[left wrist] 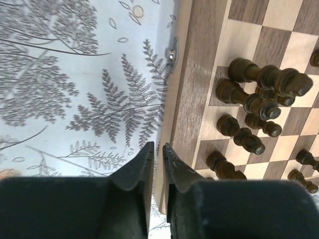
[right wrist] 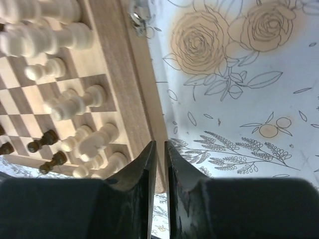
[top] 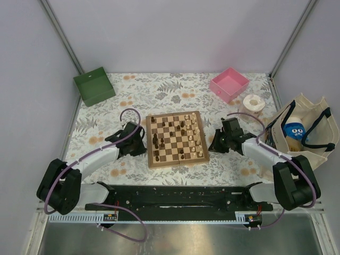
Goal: Set up the chess pieces on the board
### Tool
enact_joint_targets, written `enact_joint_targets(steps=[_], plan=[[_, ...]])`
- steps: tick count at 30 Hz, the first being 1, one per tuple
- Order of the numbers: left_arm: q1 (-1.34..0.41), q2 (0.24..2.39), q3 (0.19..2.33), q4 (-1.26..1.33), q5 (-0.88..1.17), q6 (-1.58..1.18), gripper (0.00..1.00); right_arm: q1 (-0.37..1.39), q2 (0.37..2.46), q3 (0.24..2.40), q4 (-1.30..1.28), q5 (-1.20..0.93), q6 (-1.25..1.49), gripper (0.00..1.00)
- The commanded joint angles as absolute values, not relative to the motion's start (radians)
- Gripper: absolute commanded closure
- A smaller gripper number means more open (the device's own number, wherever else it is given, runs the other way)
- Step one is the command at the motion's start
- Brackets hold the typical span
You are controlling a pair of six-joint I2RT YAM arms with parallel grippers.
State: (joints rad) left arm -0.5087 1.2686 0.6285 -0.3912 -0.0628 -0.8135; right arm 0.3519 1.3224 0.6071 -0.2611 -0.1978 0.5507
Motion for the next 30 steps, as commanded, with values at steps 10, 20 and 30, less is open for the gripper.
enact_joint_targets(steps=[10,20,30], plan=[[-0.512,1.152,0.843,-0.542,-0.249,-0.7,0.57,0.362,1.235,0.782,-0.365,-0.143,0.448,0.72],[-0.512,1.373,1.081,-0.512,-0.118,-0.532,0.47,0.362,1.241,0.813,-0.377,-0.175,0.44,0.7],[-0.548,1.519,1.129,-0.529,-0.112,-0.523,0.49,0.362,1.258,0.822,-0.379,-0.181,0.43,0.69]])
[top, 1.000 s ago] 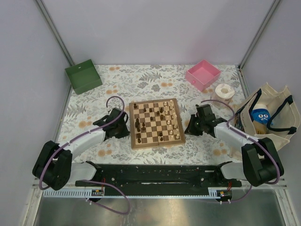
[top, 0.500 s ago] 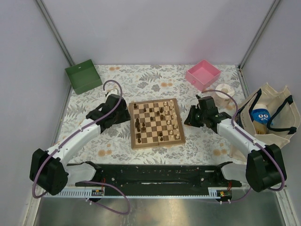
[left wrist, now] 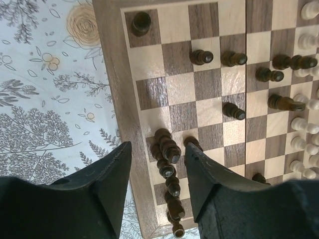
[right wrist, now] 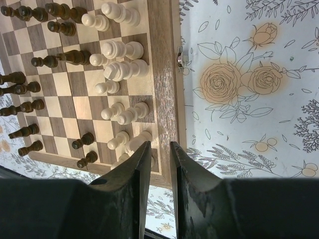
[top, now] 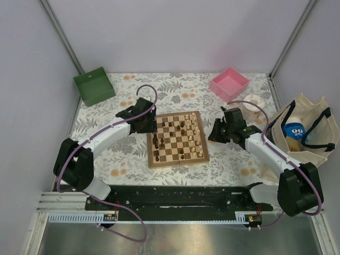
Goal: Set up the chess pieces on the board
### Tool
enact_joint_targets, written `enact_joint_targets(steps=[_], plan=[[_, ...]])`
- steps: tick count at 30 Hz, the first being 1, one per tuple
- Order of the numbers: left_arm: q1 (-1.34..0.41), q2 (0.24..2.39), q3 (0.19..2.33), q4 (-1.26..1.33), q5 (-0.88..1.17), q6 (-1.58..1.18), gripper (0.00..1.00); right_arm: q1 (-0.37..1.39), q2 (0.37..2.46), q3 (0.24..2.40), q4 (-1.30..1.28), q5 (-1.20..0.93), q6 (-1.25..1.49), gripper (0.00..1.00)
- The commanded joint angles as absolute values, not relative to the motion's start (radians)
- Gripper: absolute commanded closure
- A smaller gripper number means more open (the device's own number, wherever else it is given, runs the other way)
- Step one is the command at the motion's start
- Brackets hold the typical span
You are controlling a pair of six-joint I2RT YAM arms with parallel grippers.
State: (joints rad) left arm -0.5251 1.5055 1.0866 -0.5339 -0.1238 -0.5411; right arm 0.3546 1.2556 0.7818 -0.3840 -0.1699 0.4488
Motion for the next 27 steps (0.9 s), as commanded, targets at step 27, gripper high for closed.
enact_joint_targets(steps=[27], plan=[[-0.574,1.609,1.15,-0.564,-0.149,-0.551,0.77,0.362,1.269,0.819,-0.379,-0.183,0.419,0.69]])
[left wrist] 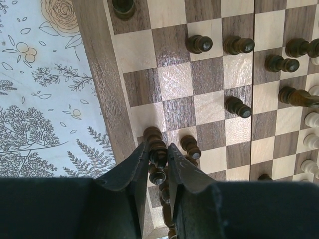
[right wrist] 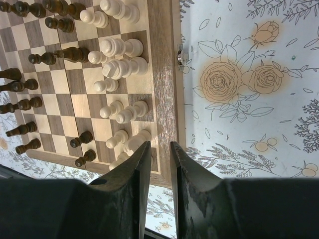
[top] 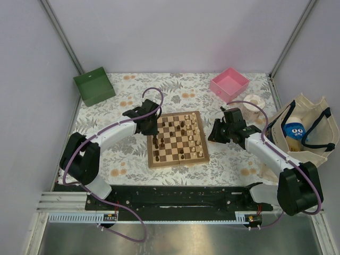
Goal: Set up the chess pieces on the board
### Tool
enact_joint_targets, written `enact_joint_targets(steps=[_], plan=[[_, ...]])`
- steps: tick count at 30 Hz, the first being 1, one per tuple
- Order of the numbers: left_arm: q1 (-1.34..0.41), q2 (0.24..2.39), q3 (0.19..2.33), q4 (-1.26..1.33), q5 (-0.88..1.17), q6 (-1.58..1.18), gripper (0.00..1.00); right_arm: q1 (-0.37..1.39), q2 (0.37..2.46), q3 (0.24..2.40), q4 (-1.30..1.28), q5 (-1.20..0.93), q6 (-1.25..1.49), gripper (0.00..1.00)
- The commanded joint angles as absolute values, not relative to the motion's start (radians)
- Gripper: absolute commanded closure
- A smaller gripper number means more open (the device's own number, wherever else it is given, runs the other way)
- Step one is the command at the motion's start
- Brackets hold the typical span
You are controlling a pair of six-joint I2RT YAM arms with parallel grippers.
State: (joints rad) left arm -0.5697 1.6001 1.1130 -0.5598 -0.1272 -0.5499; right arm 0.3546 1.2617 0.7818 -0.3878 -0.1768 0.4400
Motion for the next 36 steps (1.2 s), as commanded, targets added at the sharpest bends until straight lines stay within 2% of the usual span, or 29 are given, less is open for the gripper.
enact_joint_targets(steps=[1,14,36], plan=[[-0.574,1.611,1.15,-0.565,-0.15,-0.552,0.78,0.362,1.269,0.819,-0.379,-0.183,0.419,0.69],[-0.574,1.606,1.155,-0.552,-0.196,-0.566,0.83,0.362,1.282,0.818,-0.377,-0.183,0.413,0.69],[-0.574,1.649,1.167,-0.515,-0.192,-0.581,0.81,0.362,1.293,0.822,-0.377,-0.189,0.413,0.69]])
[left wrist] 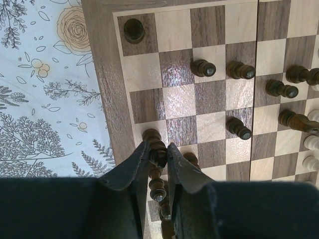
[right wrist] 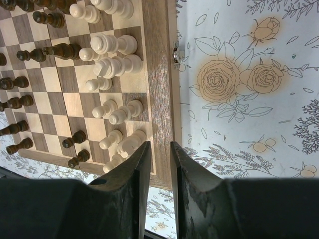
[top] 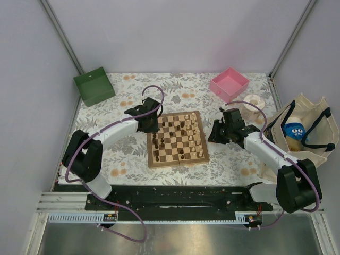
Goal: Set up the chess pieces on the board
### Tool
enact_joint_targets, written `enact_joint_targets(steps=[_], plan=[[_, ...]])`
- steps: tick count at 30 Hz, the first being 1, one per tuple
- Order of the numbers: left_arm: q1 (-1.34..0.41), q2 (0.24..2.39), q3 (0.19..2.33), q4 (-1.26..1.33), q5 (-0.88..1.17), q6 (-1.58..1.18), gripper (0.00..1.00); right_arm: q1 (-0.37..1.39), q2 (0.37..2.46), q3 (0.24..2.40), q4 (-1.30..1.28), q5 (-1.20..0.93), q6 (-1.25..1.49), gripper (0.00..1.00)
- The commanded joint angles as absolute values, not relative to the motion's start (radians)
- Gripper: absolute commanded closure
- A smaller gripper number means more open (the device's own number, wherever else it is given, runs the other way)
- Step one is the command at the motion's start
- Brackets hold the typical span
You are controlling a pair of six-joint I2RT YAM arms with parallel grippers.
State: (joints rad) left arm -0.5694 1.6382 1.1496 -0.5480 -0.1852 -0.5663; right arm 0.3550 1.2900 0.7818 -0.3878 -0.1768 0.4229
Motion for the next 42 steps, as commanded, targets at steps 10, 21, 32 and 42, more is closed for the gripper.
enact_joint_targets(steps=[10,21,32,42], plan=[[-0.572,1.638,1.16,-0.523,-0.199,-0.583,0.7,0.362,1.292,0.824,-0.376,-0.189,0.411,0.69],[-0.574,1.592,1.221,-0.571,-0.253,-0.571,0.4,0.362,1.289,0.828,-0.377,-0.193,0.414,0.69],[-0.574,1.584,1.268,-0.309,0.122,-0.26,0.38,0.362,1.244,0.824,-0.387,-0.12,0.405,0.68],[-0.626,1.762,1.422,-0.379,0.29,-0.104,0.46,0.362,1.246,0.827,-0.387,-0.14,0.405,0.66]])
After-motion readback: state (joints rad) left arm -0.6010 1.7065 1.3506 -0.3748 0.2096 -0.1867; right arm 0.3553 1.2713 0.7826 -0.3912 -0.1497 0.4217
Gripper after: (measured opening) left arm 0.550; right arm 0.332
